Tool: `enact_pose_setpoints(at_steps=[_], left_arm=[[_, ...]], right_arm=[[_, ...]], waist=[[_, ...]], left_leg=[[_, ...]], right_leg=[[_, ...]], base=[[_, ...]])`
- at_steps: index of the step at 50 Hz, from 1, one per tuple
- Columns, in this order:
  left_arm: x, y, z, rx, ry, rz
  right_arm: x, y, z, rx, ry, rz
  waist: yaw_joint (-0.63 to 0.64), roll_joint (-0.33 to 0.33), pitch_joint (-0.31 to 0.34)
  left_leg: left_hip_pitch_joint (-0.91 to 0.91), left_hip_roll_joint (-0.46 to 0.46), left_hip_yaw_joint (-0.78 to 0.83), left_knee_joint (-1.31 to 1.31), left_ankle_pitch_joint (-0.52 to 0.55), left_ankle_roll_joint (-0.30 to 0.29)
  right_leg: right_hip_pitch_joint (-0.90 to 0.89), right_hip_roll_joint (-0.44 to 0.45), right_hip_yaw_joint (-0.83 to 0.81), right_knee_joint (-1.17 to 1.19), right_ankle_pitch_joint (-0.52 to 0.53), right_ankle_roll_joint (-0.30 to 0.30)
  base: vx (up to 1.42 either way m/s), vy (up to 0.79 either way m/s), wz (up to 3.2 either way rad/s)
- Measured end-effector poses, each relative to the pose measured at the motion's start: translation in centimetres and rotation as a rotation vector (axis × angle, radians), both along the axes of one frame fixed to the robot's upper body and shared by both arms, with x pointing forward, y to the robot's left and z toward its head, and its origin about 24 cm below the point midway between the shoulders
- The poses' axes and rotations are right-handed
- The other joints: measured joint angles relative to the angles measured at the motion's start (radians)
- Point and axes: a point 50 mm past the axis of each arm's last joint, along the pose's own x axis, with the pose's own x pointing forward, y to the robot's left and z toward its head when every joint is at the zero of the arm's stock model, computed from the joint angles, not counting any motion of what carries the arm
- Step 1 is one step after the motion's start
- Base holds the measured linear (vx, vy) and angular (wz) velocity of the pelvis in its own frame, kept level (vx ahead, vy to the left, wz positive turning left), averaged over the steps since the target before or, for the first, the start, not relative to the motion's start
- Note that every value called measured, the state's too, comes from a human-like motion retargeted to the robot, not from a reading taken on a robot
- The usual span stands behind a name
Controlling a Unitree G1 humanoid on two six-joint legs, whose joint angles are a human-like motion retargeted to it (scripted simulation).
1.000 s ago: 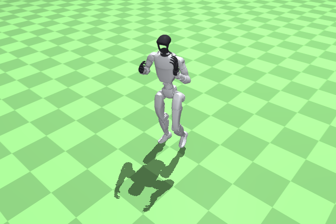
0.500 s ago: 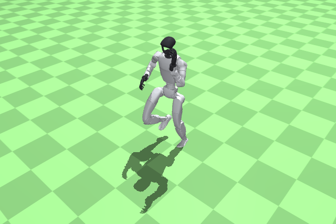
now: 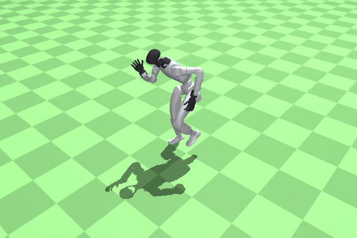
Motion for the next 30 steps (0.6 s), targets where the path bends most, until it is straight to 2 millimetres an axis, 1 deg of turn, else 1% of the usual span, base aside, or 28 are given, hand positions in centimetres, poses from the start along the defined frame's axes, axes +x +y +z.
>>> enact_pose_setpoints(at_steps=[1,2,3,4,5,6,7,8,9,10,11,12,13,14,15,16,17,18,19,20,22,23,25,26,27,28,29,30], left_arm=[[0.1,-0.4,0.5,0.010,-0.025,-0.030],[0.4,-0.9,1.0,0.022,-0.055,-0.059],[1.0,-1.4,1.6,0.038,-0.096,-0.088],[1.7,-2.0,2.2,0.051,-0.142,-0.110],[2.6,-2.6,2.8,0.062,-0.190,-0.128],[3.8,-3.1,3.5,0.054,-0.244,-0.132],[5.0,-3.4,4.5,0.045,-0.307,-0.134],[6.2,-3.7,6.0,0.035,-0.390,-0.135],[7.6,-4.2,8.2,0.054,-0.504,-0.138],[8.8,-4.9,10.7,0.086,-0.635,-0.139],[10.1,-5.6,14.0,0.119,-0.802,-0.102],[10.9,-6.3,17.4,0.140,-0.974,-0.062],[11.4,-7.0,21.1,0.147,-1.147,-0.023],[11.6,-7.8,24.7,0.153,-1.303,0.003],[11.4,-8.5,28.2,0.158,-1.451,0.027],[11.0,-9.1,30.8,0.151,-1.552,0.031],[10.4,-9.6,33.0,0.130,-1.637,0.027],[10.0,-10.1,34.2,0.083,-1.687,0.001],[9.7,-10.3,34.5,0.029,-1.702,-0.034],[9.6,-10.5,34.2,-0.029,-1.699,-0.073],[10.8,-9.3,30.7,0.043,-1.565,-0.035],[11.5,-8.2,28.0,0.151,-1.450,0.021],[12.3,-5.6,21.3,0.372,-1.135,0.093],[12.0,-4.5,17.4,0.423,-0.947,0.080],[11.3,-3.5,13.6,0.446,-0.762,0.058],[10.3,-2.7,9.9,0.423,-0.586,0.028],[8.8,-2.1,6.7,0.387,-0.430,0.003],[6.9,-1.6,3.8,0.343,-0.284,-0.016]], right_arm=[[2.1,-0.8,-2.1,-0.032,0.140,-0.095],[4.4,-1.7,-4.7,-0.078,0.311,-0.188],[7.0,-2.8,-8.4,-0.143,0.540,-0.280],[9.5,-4.0,-13.1,-0.210,0.818,-0.329],[11.2,-5.3,-18.9,-0.271,1.119,-0.349],[12.2,-6.2,-25.4,-0.303,1.449,-0.307],[11.7,-7.0,-31.7,-0.318,1.748,-0.260],[10.2,-7.6,-36.9,-0.317,1.988,-0.223],[8.4,-8.2,-40.1,-0.312,2.128,-0.224],[6.6,-8.9,-42.2,-0.309,2.217,-0.247],[5.1,-9.8,-42.4,-0.295,2.219,-0.289],[3.8,-10.7,-42.4,-0.276,2.217,-0.320],[2.5,-11.7,-41.9,-0.244,2.207,-0.330],[1.5,-12.3,-41.5,-0.211,2.203,-0.322],[0.6,-12.8,-41.1,-0.177,2.203,-0.304],[0.3,-12.8,-40.7,-0.140,2.189,-0.279],[0.1,-12.8,-40.2,-0.106,2.164,-0.256],[0.2,-12.5,-39.3,-0.081,2.119,-0.237],[0.4,-12.1,-38.2,-0.066,2.057,-0.220],[0.7,-11.7,-36.8,-0.057,1.986,-0.206],[1.3,-10.2,-33.6,-0.065,1.816,-0.139],[1.6,-9.1,-31.8,-0.082,1.720,-0.093],[2.8,-6.9,-27.6,-0.125,1.494,-0.002],[3.6,-5.6,-25.0,-0.143,1.360,0.037],[4.2,-4.4,-22.4,-0.152,1.223,0.070],[4.9,-3.3,-19.7,-0.143,1.083,0.095],[5.2,-2.5,-16.7,-0.119,0.929,0.105],[5.1,-1.8,-13.6,-0.085,0.767,0.111]], waist=[[-0.004,-0.020,0.000],[-0.005,-0.042,0.000],[0.001,-0.068,0.000],[0.015,-0.091,0.000],[0.033,-0.113,0.000],[0.059,-0.118,0.000],[0.085,-0.116,0.000],[0.110,-0.099,0.000],[0.131,-0.082,0.000],[0.149,-0.064,0.000],[0.134,-0.063,0.000],[0.112,-0.065,0.000],[0.077,-0.075,0.000],[0.045,-0.087,0.000],[0.014,-0.099,0.000],[-0.004,-0.110,0.000],[-0.017,-0.118,0.000],[-0.022,-0.124,0.000],[-0.018,-0.122,0.000],[-0.010,-0.116,0.000],[0.016,-0.082,0.000],[0.021,-0.066,0.000],[0.005,-0.057,0.000],[-0.018,-0.067,0.000],[-0.034,-0.078,0.000],[-0.036,-0.093,0.000],[-0.028,-0.098,0.000],[-0.015,-0.098,0.000]], left_leg=[[0.023,-0.009,0.023,-0.132,0.021,0.002],[0.060,-0.019,0.048,-0.278,0.047,-0.001],[0.127,-0.032,0.078,-0.453,0.082,-0.013],[0.216,-0.050,0.099,-0.647,0.139,-0.039],[0.316,-0.070,0.116,-0.850,0.207,-0.072],[0.433,-0.074,0.115,-1.043,0.274,-0.111],[0.545,-0.068,0.118,-1.217,0.320,-0.146],[0.646,-0.039,0.127,-1.354,0.322,-0.172],[0.710,-0.004,0.142,-1.441,0.283,-0.174],[0.755,0.034,0.160,-1.503,0.223,-0.166],[0.743,0.036,0.148,-1.499,0.159,-0.111],[0.716,0.031,0.128,-1.472,0.102,-0.055],[0.659,0.010,0.092,-1.399,0.057,0.004],[0.599,-0.005,0.064,-1.321,0.029,0.031],[0.538,-0.017,0.040,-1.240,0.010,0.044],[0.507,-0.016,0.030,-1.211,0.010,0.028],[0.485,-0.013,0.023,-1.199,0.016,0.012],[0.482,-0.006,0.022,-1.222,0.030,-0.003],[0.494,0.001,0.025,-1.268,0.058,-0.014],[0.513,0.008,0.029,-1.326,0.091,-0.022],[0.577,0.020,0.035,-1.441,0.186,-0.053],[0.618,0.021,0.032,-1.485,0.233,-0.076],[0.696,-0.008,0.018,-1.521,0.295,-0.121],[0.706,-0.032,0.011,-1.460,0.283,-0.138],[0.721,-0.059,0.007,-1.405,0.271,-0.141],[0.747,-0.091,0.009,-1.363,0.258,-0.120],[0.730,-0.106,0.021,-1.243,0.224,-0.102],[0.691,-0.111,0.039,-1.084,0.178,-0.085]], right_leg=[[0.007,-0.008,-0.003,-0.074,0.058,0.026],[0.018,-0.016,-0.004,-0.148,0.119,0.052],[0.038,-0.022,0.003,-0.221,0.187,0.081],[0.059,-0.021,0.017,-0.275,0.251,0.110],[0.082,-0.016,0.035,-0.320,0.314,0.140],[0.098,0.013,0.054,-0.319,0.354,0.160],[0.104,0.049,0.063,-0.289,0.377,0.174],[0.087,0.096,0.053,-0.203,0.370,0.176],[0.011,0.127,0.017,-0.017,0.323,0.172],[-0.095,0.150,-0.032,0.220,0.256,0.166],[-0.214,0.113,-0.070,0.466,0.184,0.135],[-0.326,0.073,-0.094,0.691,0.115,0.103],[-0.423,0.024,-0.089,0.875,0.056,0.066],[-0.504,0.005,-0.068,1.010,0.015,0.042],[-0.576,0.000,-0.038,1.119,-0.017,0.024],[-0.623,0.035,-0.004,1.159,-0.021,0.028],[-0.662,0.072,0.025,1.177,-0.018,0.035],[-0.685,0.114,0.047,1.153,-0.002,0.046],[-0.686,0.141,0.055,1.089,0.020,0.052],[-0.677,0.160,0.057,1.006,0.046,0.056],[-0.566,0.150,0.013,0.716,0.107,0.050],[-0.473,0.140,-0.013,0.535,0.144,0.053],[-0.255,0.107,-0.035,0.168,0.243,0.086],[-0.161,0.079,-0.032,0.055,0.282,0.116],[-0.065,0.051,-0.023,-0.055,0.309,0.138],[0.036,0.021,-0.003,-0.158,0.311,0.148],[0.108,-0.004,0.002,-0.212,0.277,0.144],[0.166,-0.025,-0.001,-0.242,0.225,0.135]], base=[[0.04,-0.05,0.30],[0.10,-0.03,0.09],[0.15,-0.01,-0.20],[0.19,0.01,-0.52],[0.24,0.04,-0.98],[0.27,0.07,-1.29],[0.29,0.12,-1.56],[0.26,0.14,-1.52],[0.21,0.16,-1.43],[0.13,0.13,-0.72],[0.07,0.08,0.03],[0.02,0.02,1.03],[-0.01,-0.01,1.40],[-0.04,-0.04,1.60],[-0.03,-0.07,1.23],[-0.01,-0.08,0.84],[0.03,-0.09,0.32],[0.07,-0.09,0.02],[0.11,-0.09,-0.24],[0.16,-0.08,-0.29],[0.23,-0.08,-0.09],[0.30,-0.10,0.37],[0.36,-0.13,0.91],[0.39,-0.18,1.23],[0.37,-0.20,1.09],[0.33,-0.20,0.69],[0.29,-0.20,0.33],[0.28,-0.17,-0.08]])
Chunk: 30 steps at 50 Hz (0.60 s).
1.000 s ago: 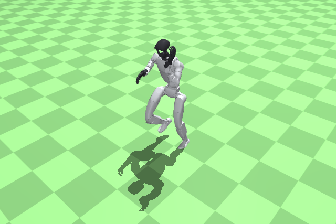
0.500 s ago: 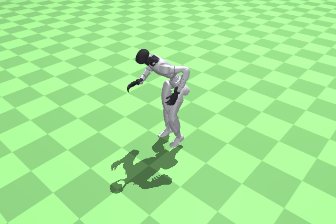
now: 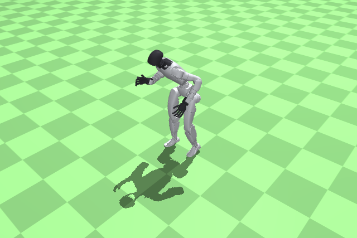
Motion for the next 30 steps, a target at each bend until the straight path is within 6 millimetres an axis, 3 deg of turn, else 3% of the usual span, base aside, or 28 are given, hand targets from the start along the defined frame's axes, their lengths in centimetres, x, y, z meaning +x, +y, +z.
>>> enact_pose_setpoints(at_steps=[2,4,5,7,9,11,13,15,17,20,22,24,25,27,28,30], left_arm=[[-4.2,0.6,-4.4,-0.097,0.261,-0.008],[-8.6,2.0,-7.0,-0.137,0.479,0.029],[-10.6,2.9,-7.9,-0.137,0.575,0.059],[-13.6,4.8,-9.2,-0.126,0.689,0.178],[-15.5,6.2,-9.6,-0.155,0.699,0.356],[-15.6,6.2,-9.3,-0.221,0.615,0.468],[-13.7,5.1,-8.1,-0.315,0.487,0.438],[-10.3,3.5,-6.2,-0.395,0.339,0.297],[-5.7,2.2,-2.7,-0.362,0.146,0.122],[1.4,-0.1,4.3,-0.180,-0.181,-0.086],[5.1,-1.8,9.8,-0.145,-0.432,-0.130],[7.2,-3.8,17.0,-0.165,-0.745,-0.164],[7.1,-5.0,21.2,-0.172,-0.925,-0.186],[4.6,-8.0,29.6,-0.151,-1.307,-0.260],[2.6,-9.5,32.9,-0.142,-1.477,-0.290],[-1.0,-11.3,36.8,-0.189,-1.711,-0.337]], right_arm=[[-1.1,0.8,5.7,0.041,-0.302,-0.017],[-3.0,1.6,10.1,0.093,-0.537,-0.002],[-4.0,2.2,11.7,0.115,-0.623,0.027],[-5.4,3.2,13.0,0.140,-0.696,0.139],[-5.7,3.0,12.3,0.137,-0.676,0.219],[-5.3,2.1,9.9,0.096,-0.583,0.226],[-4.5,1.2,6.4,0.026,-0.404,0.208],[-3.4,0.5,2.1,-0.053,-0.131,0.218],[-2.4,-0.5,-3.0,-0.128,0.185,0.233],[-3.2,-3.6,-11.4,-0.163,0.678,0.200],[-5.3,-5.6,-17.3,-0.077,1.010,0.146],[-8.0,-7.4,-21.6,-0.011,1.250,0.047],[-9.2,-8.3,-23.0,-0.010,1.332,-0.009],[-10.0,-9.4,-24.0,-0.084,1.391,-0.056],[-10.1,-9.7,-23.9,-0.125,1.395,-0.044],[-8.9,-9.2,-23.4,-0.157,1.356,0.018]], waist=[[0.078,0.058,0.000],[0.171,0.106,0.000],[0.205,0.115,0.000],[0.220,0.106,-0.013],[0.212,0.072,-0.087],[0.196,0.021,-0.199],[0.197,-0.027,-0.295],[0.219,-0.053,-0.366],[0.247,-0.021,-0.392],[0.293,0.115,-0.377],[0.276,0.184,-0.374],[0.231,0.192,-0.362],[0.204,0.177,-0.355],[0.158,0.107,-0.348],[0.138,0.081,-0.356],[0.139,0.046,-0.379]], left_leg=[[-0.101,0.052,0.010,0.391,-0.104,0.007],[-0.164,0.102,0.001,0.714,-0.192,-0.006],[-0.183,0.104,-0.007,0.840,-0.227,-0.001],[-0.206,0.072,-0.021,0.979,-0.265,0.066],[-0.229,0.046,-0.014,0.996,-0.277,0.137],[-0.221,0.023,0.024,0.871,-0.261,0.182],[-0.147,-0.001,0.078,0.638,-0.215,0.189],[-0.028,-0.025,0.111,0.335,-0.132,0.151],[0.119,-0.008,0.096,0.016,-0.019,0.077],[0.338,0.109,0.065,-0.357,0.167,-0.049],[0.400,0.165,0.040,-0.427,0.165,-0.088],[0.423,0.155,-0.010,-0.411,0.018,-0.059],[0.425,0.134,-0.043,-0.388,-0.081,-0.023],[0.369,0.068,-0.099,-0.266,-0.242,0.099],[0.304,0.055,-0.104,-0.144,-0.311,0.111],[0.256,0.037,-0.094,-0.072,-0.337,0.166]], right_leg=[[0.042,0.013,-0.013,0.072,-0.144,-0.069],[-0.010,0.038,0.005,0.321,-0.288,-0.131],[-0.034,0.038,0.017,0.438,-0.340,-0.154],[0.009,0.019,0.014,0.460,-0.370,-0.179],[0.069,-0.009,-0.013,0.352,-0.315,-0.149],[0.126,-0.046,-0.038,0.173,-0.155,-0.095],[0.172,-0.080,-0.048,0.028,0.041,-0.039],[0.204,-0.087,-0.060,-0.034,0.170,-0.001],[0.236,-0.028,-0.084,0.022,0.154,-0.016],[0.232,0.115,-0.136,0.387,-0.020,-0.089],[0.178,0.138,-0.205,0.722,-0.124,-0.121],[0.122,0.096,-0.247,1.030,-0.220,-0.131],[0.091,0.067,-0.252,1.171,-0.266,-0.131],[0.015,0.024,-0.213,1.366,-0.339,-0.129],[-0.022,0.019,-0.196,1.423,-0.370,-0.137],[-0.091,0.035,-0.140,1.427,-0.388,-0.162]], base=[[0.29,-0.11,-0.75],[0.32,-0.06,-1.06],[0.32,-0.04,-0.36],[0.36,-0.03,0.40],[0.45,-0.01,0.94],[0.47,0.04,0.90],[0.45,0.07,0.37],[0.42,0.09,-0.16],[0.39,0.12,-0.48],[0.34,0.15,-0.24],[0.24,0.14,0.76],[0.14,0.11,1.46],[0.08,0.06,1.61],[0.07,0.02,1.43],[0.11,0.00,0.84],[0.16,-0.01,-0.14]])
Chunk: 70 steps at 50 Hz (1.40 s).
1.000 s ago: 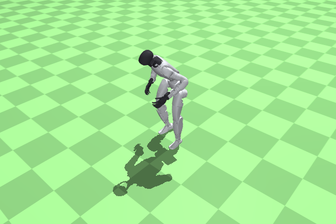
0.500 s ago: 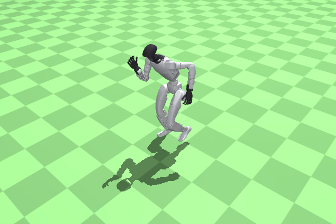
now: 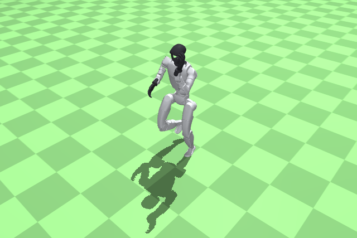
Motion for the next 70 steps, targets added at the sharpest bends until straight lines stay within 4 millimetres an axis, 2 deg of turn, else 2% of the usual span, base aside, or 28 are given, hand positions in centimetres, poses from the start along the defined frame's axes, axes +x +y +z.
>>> enact_pose_setpoints(at_steps=[3,5,8,11,13,15,18,20,23,25,27,29,30,32,35,38,40,43,45,47,50,52,54,58,62,65,67,70], left_arm=[[0.7,0.1,-0.1,-0.054,0.024,-0.094],[4.0,1.6,-3.4,-0.068,0.213,-0.157],[9.4,5.9,-12.4,-0.099,0.663,-0.201],[11.3,8.2,-21.9,-0.083,1.094,-0.180],[10.3,9.1,-27.0,-0.025,1.301,-0.123],[8.0,9.8,-30.4,0.030,1.433,-0.082],[3.9,11.8,-32.9,0.047,1.538,-0.038],[0.6,13.4,-34.1,-0.034,1.599,0.010],[-3.0,14.3,-35.0,-0.256,1.634,0.009],[-3.6,13.8,-33.4,-0.237,1.586,0.013],[-2.8,13.1,-29.5,-0.079,1.434,0.059],[-2.3,12.5,-25.3,0.015,1.229,0.121],[-2.3,12.3,-23.4,0.024,1.121,0.149],[-2.8,12.1,-20.1,-0.019,0.903,0.184],[-4.3,11.6,-16.0,-0.070,0.584,0.202],[-5.0,10.1,-11.9,-0.094,0.270,0.103],[-5.1,8.1,-9.4,-0.047,0.107,0.082],[-3.0,5.7,-6.7,-0.026,0.043,0.173],[1.9,5.5,-7.8,-0.027,0.282,0.195],[8.8,6.3,-12.9,0.027,0.748,0.015],[14.6,6.9,-26.8,-0.185,1.393,-0.380],[13.2,6.6,-35.8,-0.291,1.716,-0.335],[9.2,6.7,-42.2,-0.283,1.943,-0.237],[-0.5,8.0,-48.1,-0.378,2.165,-0.268],[-8.7,9.5,-47.9,-0.497,2.250,-0.253],[-11.0,9.9,-45.1,-0.525,2.193,-0.193],[-8.6,9.2,-42.6,-0.440,2.062,-0.232],[-1.4,6.8,-36.1,-0.186,1.712,-0.318]], right_arm=[[4.2,1.8,4.0,0.050,-0.207,0.151],[6.7,3.7,8.7,0.094,-0.445,0.236],[8.2,6.4,16.6,0.064,-0.885,0.291],[7.2,8.5,24.5,0.038,-1.397,0.153],[5.3,9.8,29.3,0.106,-1.713,0.062],[2.8,11.2,33.9,0.174,-1.999,0.007],[-0.7,12.4,39.8,0.188,-2.342,-0.090],[-1.7,12.6,41.8,0.150,-2.449,-0.175],[2.3,12.0,39.9,0.001,-2.250,-0.118],[7.1,9.6,34.8,-0.156,-1.892,-0.050],[11.8,5.5,26.5,-0.276,-1.373,-0.050],[13.7,1.6,15.2,-0.225,-0.778,-0.081],[12.7,0.2,9.1,-0.141,-0.489,-0.117],[8.7,-1.1,0.1,-0.019,-0.097,-0.251],[2.1,-1.9,-5.2,-0.117,0.132,-0.368],[-1.7,-3.4,-5.0,-0.173,0.179,-0.404],[-3.6,-4.0,-4.1,-0.162,0.184,-0.427],[-0.1,-2.0,-3.2,-0.084,0.055,-0.438],[4.5,-0.3,-1.2,-0.041,-0.104,-0.412],[10.3,1.1,3.6,-0.007,-0.350,-0.364],[16.2,4.9,13.4,0.041,-0.742,-0.249],[17.0,9.2,19.7,0.056,-0.992,-0.128],[16.3,14.0,24.8,0.006,-1.212,-0.008],[13.4,19.9,30.8,-0.084,-1.480,0.128],[10.7,20.0,30.8,0.093,-1.518,0.224],[10.0,19.6,28.9,0.124,-1.471,0.285],[11.3,18.5,26.3,0.073,-1.349,0.302],[14.3,13.9,19.5,-0.034,-0.977,0.247]], waist=[[0.016,0.017,-0.085],[-0.016,0.054,-0.153],[-0.118,0.048,-0.229],[-0.125,-0.017,-0.234],[-0.098,-0.050,-0.185],[-0.070,-0.051,-0.094],[-0.049,-0.025,0.082],[-0.036,-0.015,0.177],[-0.021,-0.044,0.178],[0.008,-0.066,0.128],[0.057,-0.090,0.091],[0.107,-0.098,0.061],[0.131,-0.092,0.048],[0.157,-0.021,0.044],[0.136,0.149,0.084],[0.074,0.216,0.176],[0.009,0.216,0.243],[-0.051,0.178,0.367],[-0.069,0.170,0.379],[-0.064,0.194,0.379],[-0.068,0.260,0.379],[-0.089,0.297,0.379],[-0.112,0.303,0.379],[-0.089,0.236,0.379],[0.013,0.212,0.379],[0.017,0.219,0.379],[-0.031,0.227,0.379],[-0.105,0.268,0.379]], left_leg=[[0.075,0.023,0.072,-0.171,0.131,-0.047],[0.139,0.034,0.102,-0.314,0.293,-0.117],[0.175,-0.036,0.087,-0.394,0.514,-0.186],[0.150,-0.099,0.150,-0.239,0.486,-0.140],[0.077,-0.102,0.193,0.067,0.373,-0.110],[-0.007,-0.078,0.193,0.435,0.266,-0.132],[-0.075,-0.018,0.167,0.874,0.133,-0.157],[-0.105,0.038,0.156,1.055,0.065,-0.136],[-0.184,0.063,0.149,1.092,0.030,-0.084],[-0.201,0.050,0.152,0.960,0.030,-0.063],[-0.147,0.026,0.187,0.692,0.059,-0.060],[-0.053,-0.009,0.217,0.335,0.119,-0.089],[0.000,-0.030,0.218,0.140,0.156,-0.116],[0.108,-0.038,0.151,-0.203,0.279,-0.188],[0.208,0.050,0.085,-0.441,0.444,-0.268],[0.199,0.048,0.054,-0.390,0.292,-0.167],[0.078,0.008,-0.012,-0.130,0.112,-0.118],[-0.062,-0.073,-0.035,0.077,0.069,-0.031],[-0.113,-0.080,-0.006,0.098,0.059,-0.056],[-0.081,-0.061,0.037,-0.022,0.107,-0.088],[0.006,-0.040,0.096,-0.261,0.247,-0.111],[0.038,-0.029,0.127,-0.361,0.329,-0.123],[0.051,-0.024,0.169,-0.405,0.371,-0.146],[0.011,-0.031,0.274,-0.281,0.304,-0.134],[-0.274,0.102,0.302,0.427,0.099,-0.109],[-0.438,0.162,0.251,0.781,0.007,-0.090],[-0.529,0.166,0.220,0.917,-0.009,-0.084],[-0.602,0.162,0.204,0.964,-0.018,-0.053]], right_leg=[[0.001,0.077,0.060,-0.302,0.060,-0.016],[0.093,0.126,0.063,-0.686,0.144,0.001],[0.295,0.104,0.045,-1.334,0.366,0.095],[0.338,0.037,0.088,-1.536,0.527,0.174],[0.368,-0.002,0.141,-1.547,0.526,0.163],[0.427,-0.014,0.189,-1.535,0.410,0.111],[0.482,0.011,0.247,-1.416,0.150,0.002],[0.423,0.050,0.286,-1.199,0.008,-0.065],[0.323,0.056,0.294,-1.044,-0.031,-0.042],[0.346,0.030,0.260,-1.154,0.049,0.020],[0.400,0.000,0.224,-1.305,0.202,0.091],[0.425,-0.011,0.210,-1.399,0.362,0.141],[0.430,-0.006,0.207,-1.428,0.433,0.157],[0.437,0.051,0.184,-1.417,0.488,0.145],[0.366,0.165,0.087,-1.101,0.357,0.067],[0.187,0.112,0.011,-0.566,0.151,0.046],[0.109,0.029,-0.020,-0.313,0.033,0.040],[-0.003,-0.061,0.016,-0.158,-0.038,0.035],[-0.100,-0.076,0.059,-0.147,-0.035,0.033],[-0.113,-0.057,0.078,-0.306,-0.037,0.004],[-0.042,-0.039,0.028,-0.686,0.068,0.023],[0.047,-0.024,-0.043,-0.969,0.159,0.045],[0.122,-0.001,-0.077,-1.199,0.266,0.071],[0.183,0.009,-0.014,-1.398,0.370,0.114],[0.091,0.009,0.063,-1.233,0.146,0.058],[-0.081,0.024,0.098,-0.946,0.046,0.005],[-0.145,0.007,0.080,-0.857,0.028,0.003],[-0.108,-0.029,0.033,-0.928,0.017,-0.005]], base=[[0.29,0.00,-1.12],[0.34,0.00,-0.69],[0.32,-0.04,0.23],[0.22,-0.05,-0.28],[0.13,-0.05,-0.94],[0.06,-0.03,-1.15],[0.04,0.01,-1.22],[0.06,0.03,-1.02],[0.19,0.01,-0.04],[0.32,0.01,0.89],[0.32,0.05,0.97],[0.28,0.10,0.60],[0.24,0.13,0.25],[0.18,0.13,0.16],[0.09,0.11,0.55],[-0.04,0.10,1.48],[-0.12,0.07,2.18],[-0.20,0.04,1.25],[-0.06,0.05,-0.22],[0.00,0.09,-1.23],[0.06,0.09,-1.32],[0.13,0.05,-1.21],[0.16,0.00,-1.43],[0.19,-0.05,-1.78],[0.23,-0.03,-1.86],[0.15,0.07,-1.17],[0.12,0.09,0.19],[0.18,0.13,1.01]])
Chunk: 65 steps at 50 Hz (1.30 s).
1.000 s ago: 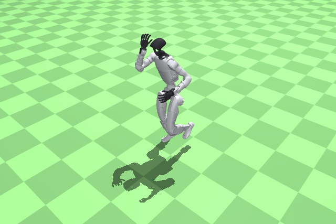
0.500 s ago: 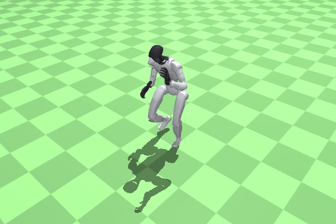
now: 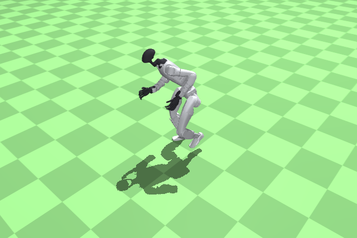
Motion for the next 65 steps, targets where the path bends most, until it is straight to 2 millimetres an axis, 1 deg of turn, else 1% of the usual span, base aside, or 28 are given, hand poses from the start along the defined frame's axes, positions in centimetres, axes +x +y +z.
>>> enact_pose_setpoints(at_steps=[3,5,7,10,14,15,17,20,21,23,25,28,32,35,37,41,43,45,47,49,51,53,55,57,59,61,63,65], left_arm=[[5.0,-1.5,11.3,0.142,-0.582,0.042],[4.8,-1.7,18.7,0.182,-0.974,0.166],[3.5,-2.4,24.3,0.113,-1.278,0.230],[2.0,-5.1,29.9,0.006,-1.539,0.209],[5.0,-9.5,32.0,0.058,-1.461,0.082],[6.2,-10.5,31.8,0.080,-1.404,0.033],[9.3,-12.5,29.6,0.142,-1.232,-0.033],[13.1,-13.3,21.6,0.217,-0.899,-0.071],[13.5,-12.0,18.2,0.234,-0.794,-0.074],[12.4,-8.0,11.4,0.299,-0.594,-0.063],[9.1,-3.5,5.8,0.395,-0.393,-0.053],[2.6,2.1,0.9,0.448,-0.090,-0.091],[-3.8,6.1,1.1,0.433,0.094,-0.106],[-4.5,5.9,3.5,0.410,-0.033,-0.008],[-2.9,4.9,6.8,0.391,-0.269,0.064],[0.2,3.7,17.3,0.416,-0.924,0.286],[0.5,2.4,22.9,0.327,-1.257,0.414],[-0.4,0.0,27.9,0.163,-1.557,0.450],[-2.5,-2.1,30.8,0.068,-1.779,0.404],[-3.6,-3.4,31.7,0.048,-1.882,0.336],[-2.9,-3.4,30.9,0.103,-1.836,0.278],[-0.7,-2.2,28.5,0.165,-1.646,0.248],[1.6,-0.2,24.4,0.198,-1.356,0.237],[3.2,2.2,19.0,0.179,-1.015,0.223],[3.8,4.3,13.2,0.128,-0.689,0.219],[4.0,5.4,7.4,0.067,-0.405,0.232],[4.0,5.0,2.5,0.001,-0.184,0.242],[4.2,3.9,0.4,-0.027,-0.092,0.237]], right_arm=[[-1.6,-7.5,-6.3,0.019,0.282,-0.196],[-4.5,-11.5,-7.9,0.004,0.339,-0.299],[-7.1,-14.1,-8.3,-0.069,0.377,-0.350],[-9.4,-16.0,-8.2,-0.131,0.446,-0.338],[-10.4,-15.2,-7.8,-0.063,0.420,-0.276],[-10.2,-14.5,-7.6,-0.026,0.383,-0.266],[-8.5,-12.3,-6.9,0.074,0.262,-0.260],[-4.8,-8.0,-3.1,0.219,-0.011,-0.251],[-4.0,-6.6,-0.6,0.257,-0.127,-0.220],[-3.7,-3.7,4.7,0.332,-0.352,-0.112],[-5.1,-1.2,9.3,0.386,-0.544,0.025],[-7.6,1.3,13.0,0.384,-0.722,0.131],[-8.8,1.6,13.4,0.307,-0.809,0.088],[-8.4,0.0,10.9,0.234,-0.729,0.041],[-7.4,-1.8,8.0,0.178,-0.576,0.004],[-4.2,-6.4,-1.6,0.101,-0.031,-0.145],[-3.7,-8.7,-7.9,0.073,0.292,-0.209],[-5.0,-10.5,-11.6,0.037,0.482,-0.235],[-6.5,-11.3,-12.0,-0.022,0.504,-0.224],[-7.2,-11.7,-11.1,-0.070,0.474,-0.192],[-6.9,-11.3,-9.8,-0.070,0.427,-0.143],[-5.9,-10.6,-7.2,-0.034,0.307,-0.105],[-5.3,-9.4,-2.6,0.025,0.062,-0.086],[-6.2,-8.2,4.0,0.082,-0.318,-0.094],[-8.7,-7.4,10.8,0.157,-0.764,-0.160],[-12.5,-7.0,15.7,0.298,-1.170,-0.254],[-15.7,-6.2,17.5,0.444,-1.428,-0.301],[-16.4,-5.7,17.1,0.467,-1.491,-0.349]], waist=[[-0.045,0.014,0.000],[-0.081,-0.009,0.000],[-0.130,-0.055,0.000],[-0.195,-0.129,0.000],[-0.133,-0.166,0.000],[-0.105,-0.174,0.000],[-0.065,-0.207,-0.011],[-0.005,-0.220,-0.022],[0.013,-0.214,-0.028],[0.042,-0.199,-0.054],[0.067,-0.174,-0.100],[0.104,-0.137,-0.170],[0.100,-0.165,-0.202],[0.063,-0.245,-0.211],[0.045,-0.271,-0.202],[0.054,-0.234,-0.187],[0.049,-0.215,-0.193],[0.019,-0.200,-0.205],[-0.018,-0.199,-0.236],[-0.040,-0.215,-0.278],[-0.033,-0.253,-0.317],[0.007,-0.274,-0.341],[0.057,-0.244,-0.344],[0.081,-0.184,-0.338],[0.086,-0.151,-0.317],[0.069,-0.168,-0.268],[0.038,-0.209,-0.209],[0.022,-0.241,-0.170]], left_leg=[[0.024,0.009,0.051,-0.153,0.021,0.021],[0.077,-0.009,0.092,-0.356,0.051,0.014],[0.152,-0.044,0.120,-0.618,0.110,-0.017],[0.280,-0.095,0.092,-1.036,0.247,-0.101],[0.401,-0.078,-0.051,-1.295,0.389,-0.184],[0.409,-0.074,-0.060,-1.273,0.376,-0.168],[0.350,-0.098,-0.051,-1.040,0.238,-0.050],[0.314,-0.099,-0.009,-0.749,0.088,0.023],[0.350,-0.097,0.011,-0.750,0.077,0.015],[0.431,-0.098,0.047,-0.812,0.088,-0.010],[0.507,-0.106,0.070,-0.939,0.161,-0.045],[0.607,-0.134,0.050,-1.160,0.358,-0.098],[0.698,-0.242,-0.107,-1.265,0.526,-0.169],[0.655,-0.348,-0.157,-0.998,0.413,-0.109],[0.578,-0.368,-0.138,-0.671,0.298,-0.049],[0.435,-0.298,-0.196,-0.092,0.114,0.035],[0.380,-0.261,-0.246,0.080,0.057,0.053],[0.343,-0.236,-0.280,0.128,0.035,0.054],[0.337,-0.222,-0.282,0.033,0.038,0.052],[0.363,-0.225,-0.253,-0.162,0.061,0.053],[0.448,-0.254,-0.219,-0.458,0.110,0.034],[0.590,-0.290,-0.231,-0.834,0.219,-0.027],[0.742,-0.270,-0.274,-1.181,0.393,-0.107],[0.818,-0.194,-0.266,-1.324,0.458,-0.154],[0.836,-0.132,-0.230,-1.319,0.343,-0.150],[0.807,-0.125,-0.223,-1.233,0.178,-0.093],[0.728,-0.155,-0.243,-1.084,0.069,-0.016],[0.629,-0.182,-0.253,-0.937,0.032,0.018]], right_leg=[[0.086,-0.036,-0.044,-0.129,0.075,0.040],[0.147,-0.058,-0.063,-0.230,0.175,0.083],[0.204,-0.079,-0.080,-0.302,0.274,0.126],[0.284,-0.084,-0.105,-0.343,0.357,0.164],[0.272,-0.021,-0.036,-0.061,0.266,0.127],[0.239,-0.010,0.008,0.072,0.219,0.113],[0.175,-0.020,0.095,0.343,0.106,0.094],[0.161,-0.027,0.161,0.591,-0.020,0.053],[0.170,-0.020,0.171,0.604,-0.029,0.038],[0.181,0.010,0.188,0.571,-0.027,0.013],[0.182,0.056,0.193,0.440,0.003,-0.003],[0.229,0.129,0.199,0.059,0.136,0.006],[0.349,0.141,0.300,-0.492,0.375,0.070],[0.349,0.074,0.379,-0.647,0.505,0.177],[0.356,0.027,0.325,-0.646,0.527,0.219],[0.327,0.019,0.127,-0.379,0.237,0.094],[0.254,0.011,0.051,-0.148,0.105,0.077],[0.236,-0.019,-0.035,-0.066,0.085,0.111],[0.279,-0.035,-0.104,-0.162,0.161,0.149],[0.309,-0.043,-0.128,-0.294,0.291,0.187],[0.326,-0.046,-0.098,-0.412,0.443,0.224],[0.345,-0.019,-0.028,-0.496,0.551,0.244],[0.368,0.059,0.039,-0.511,0.558,0.211],[0.350,0.137,0.044,-0.378,0.456,0.133],[0.269,0.162,0.022,-0.098,0.313,0.073],[0.175,0.134,0.026,0.216,0.182,0.047],[0.120,0.094,0.053,0.449,0.088,0.036],[0.108,0.069,0.074,0.577,0.032,0.028]], base=[[0.29,0.19,0.95],[0.34,0.24,0.68],[0.37,0.26,0.54],[0.43,0.26,0.17],[0.49,0.26,-0.55],[0.46,0.25,-0.27],[0.46,0.25,0.08],[0.47,0.25,-0.18],[0.47,0.24,-0.59],[0.43,0.23,-0.66],[0.38,0.20,-0.48],[0.34,0.15,-0.06],[0.34,0.11,0.99],[0.33,0.11,1.94],[0.28,0.08,2.25],[0.19,0.00,2.06],[0.12,-0.03,2.05],[0.09,0.00,2.12],[0.04,0.04,1.53],[0.01,0.09,0.60],[-0.01,0.14,-0.63],[-0.02,0.18,-1.80],[-0.07,0.20,-2.41],[-0.15,0.19,-2.21],[-0.24,0.17,-1.55],[-0.31,0.12,-0.51],[-0.30,0.07,0.40],[-0.20,0.05,0.48]])
